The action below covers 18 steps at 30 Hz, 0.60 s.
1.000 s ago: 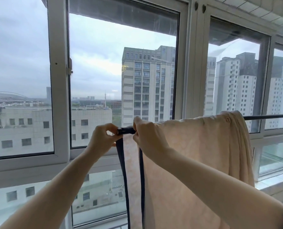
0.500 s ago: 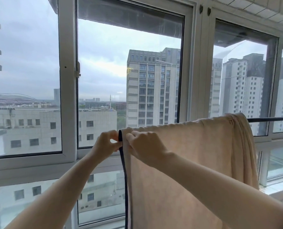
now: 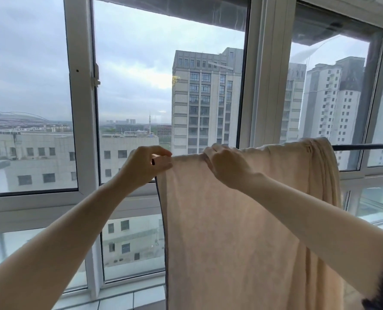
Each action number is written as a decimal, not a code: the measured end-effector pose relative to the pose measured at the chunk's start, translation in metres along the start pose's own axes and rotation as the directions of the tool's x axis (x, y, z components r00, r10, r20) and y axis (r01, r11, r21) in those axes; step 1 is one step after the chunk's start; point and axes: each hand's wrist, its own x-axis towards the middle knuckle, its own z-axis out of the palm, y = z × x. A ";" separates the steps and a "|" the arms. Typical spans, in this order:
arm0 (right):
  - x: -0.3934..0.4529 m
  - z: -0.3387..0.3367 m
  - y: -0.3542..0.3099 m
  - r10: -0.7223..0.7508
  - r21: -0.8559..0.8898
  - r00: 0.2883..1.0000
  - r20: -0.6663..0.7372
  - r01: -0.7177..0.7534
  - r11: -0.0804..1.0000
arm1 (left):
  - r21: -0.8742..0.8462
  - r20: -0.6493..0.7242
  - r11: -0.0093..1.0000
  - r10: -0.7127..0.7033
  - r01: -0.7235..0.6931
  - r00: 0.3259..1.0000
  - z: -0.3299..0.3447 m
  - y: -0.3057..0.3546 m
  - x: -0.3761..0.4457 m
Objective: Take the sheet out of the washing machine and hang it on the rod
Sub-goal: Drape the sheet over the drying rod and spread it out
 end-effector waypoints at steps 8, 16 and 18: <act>-0.004 0.002 0.048 -0.021 0.186 0.999 0.039 0.013 0.982 | 0.194 -0.192 0.979 -0.026 0.064 0.981 0.027 0.017 0.015; 0.007 0.002 0.101 -0.136 0.216 0.990 0.025 0.128 0.968 | 0.414 -0.352 0.890 -0.038 0.192 0.935 0.069 0.048 0.015; 0.001 0.006 0.118 -0.162 0.242 0.987 0.003 0.156 0.958 | 0.435 -0.402 0.875 -0.024 0.214 0.915 0.081 0.057 0.014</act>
